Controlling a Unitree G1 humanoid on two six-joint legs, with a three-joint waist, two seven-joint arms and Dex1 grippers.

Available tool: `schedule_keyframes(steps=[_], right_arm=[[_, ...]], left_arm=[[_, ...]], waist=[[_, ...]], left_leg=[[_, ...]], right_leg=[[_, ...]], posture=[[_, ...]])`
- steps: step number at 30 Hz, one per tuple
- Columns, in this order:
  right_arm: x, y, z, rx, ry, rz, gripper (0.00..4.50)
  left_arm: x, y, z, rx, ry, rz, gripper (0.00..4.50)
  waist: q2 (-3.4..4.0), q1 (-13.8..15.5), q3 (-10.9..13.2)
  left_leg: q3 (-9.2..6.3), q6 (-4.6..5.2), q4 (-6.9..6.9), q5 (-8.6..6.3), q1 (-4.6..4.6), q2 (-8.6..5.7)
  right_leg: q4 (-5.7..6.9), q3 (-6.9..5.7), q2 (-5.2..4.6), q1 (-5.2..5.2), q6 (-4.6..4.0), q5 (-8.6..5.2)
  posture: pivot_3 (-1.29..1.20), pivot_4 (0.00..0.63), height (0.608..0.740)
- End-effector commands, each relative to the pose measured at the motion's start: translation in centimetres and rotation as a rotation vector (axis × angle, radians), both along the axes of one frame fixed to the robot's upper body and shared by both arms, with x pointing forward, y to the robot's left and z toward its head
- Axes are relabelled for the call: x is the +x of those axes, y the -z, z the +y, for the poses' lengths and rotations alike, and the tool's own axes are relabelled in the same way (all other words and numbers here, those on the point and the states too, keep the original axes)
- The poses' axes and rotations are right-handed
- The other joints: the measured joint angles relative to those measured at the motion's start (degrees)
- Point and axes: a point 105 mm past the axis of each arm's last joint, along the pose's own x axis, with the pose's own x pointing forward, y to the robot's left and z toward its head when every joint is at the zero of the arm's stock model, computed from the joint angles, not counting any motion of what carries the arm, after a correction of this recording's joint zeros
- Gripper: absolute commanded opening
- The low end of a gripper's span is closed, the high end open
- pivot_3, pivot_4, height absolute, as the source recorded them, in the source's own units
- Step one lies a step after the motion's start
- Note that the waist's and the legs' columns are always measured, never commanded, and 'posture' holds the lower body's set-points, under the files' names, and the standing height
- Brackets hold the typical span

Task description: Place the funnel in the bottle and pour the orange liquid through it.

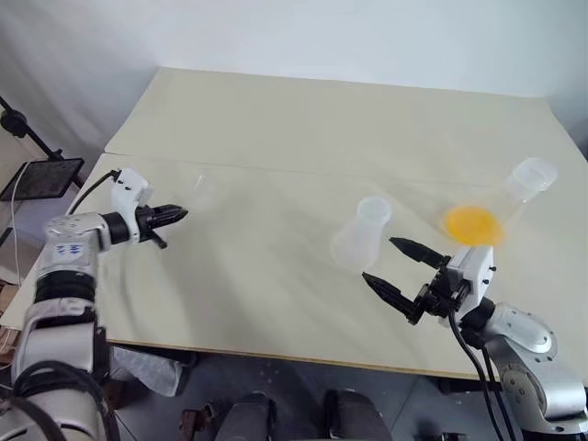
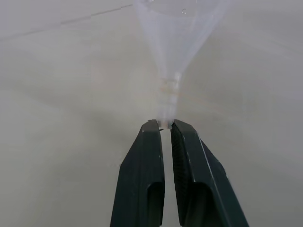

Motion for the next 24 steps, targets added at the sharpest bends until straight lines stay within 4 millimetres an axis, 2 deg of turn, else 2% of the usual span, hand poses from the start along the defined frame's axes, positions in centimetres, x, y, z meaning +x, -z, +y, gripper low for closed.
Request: schedule_keyframes(steps=[1, 5, 10, 13, 18, 24], right_arm=[[-1.0, -0.8, -0.5, -0.006, -0.01, -0.027, 4.5], [-1.5, -0.5, -1.1, -0.017, -0.009, -0.016, 4.5], [-1.8, -0.4, -1.4, -0.03, -0.018, -0.008, 4.5], [-2.0, -0.4, -1.6, -0.032, -0.022, -0.007, 4.5], [-2.2, -0.3, -1.6, -0.034, -0.021, -0.003, 4.5], [-2.2, -0.2, -1.4, -0.028, -0.015, 0.003, 4.5]], left_arm=[[-2.1, -2.0, -1.9, 0.057, 0.153, -0.033, 0.02], [-4.6, -0.7, -2.7, 0.124, 0.259, 0.06, 0.02], [-6.1, 1.2, -2.9, 0.238, 0.313, 0.178, 0.02], [-6.5, 1.6, -3.4, 0.277, 0.342, 0.218, 0.02], [-5.7, 2.7, -1.9, 0.401, 0.316, 0.201, 0.02], [-4.8, 2.8, -1.4, 0.406, 0.321, 0.171, 1.91]], waist=[[0.02, -0.16, 0.01], [0.05, 0.05, 0.03], [0.15, 0.01, 0.09], [0.17, 0.14, 0.1], [0.19, 0.16, 0.11], [0.2, 0.24, 0.11]], left_leg=[[-0.01, 0.0, -0.01, 0.0, 0.03, 0.0], [-0.08, 0.0, 0.03, 0.0, 0.02, 0.01], [-0.07, 0.0, 0.0, 0.0, 0.04, 0.04], [-0.07, 0.01, -0.01, -0.01, 0.03, 0.04], [-0.07, 0.02, -0.02, -0.01, 0.03, 0.04], [-0.04, 0.02, -0.01, 0.0, 0.05, 0.04]], right_leg=[[0.0, 0.1, -0.02, 0.03, 0.0, 0.0], [-0.05, 0.21, -0.04, 0.09, 0.0, 0.0], [-0.06, 0.28, -0.02, 0.08, 0.0, 0.0], [-0.07, 0.32, -0.02, 0.07, 0.0, 0.0], [-0.07, 0.36, -0.01, 0.06, -0.01, 0.0], [-0.06, 0.35, 0.0, 0.06, -0.01, 0.0]], posture=[[0.0, 0.15, 0.74], [0.0, 0.15, 0.74], [0.0, 0.15, 0.74], [0.0, 0.15, 0.74], [0.0, 0.15, 0.74], [0.0, 0.15, 0.74]])
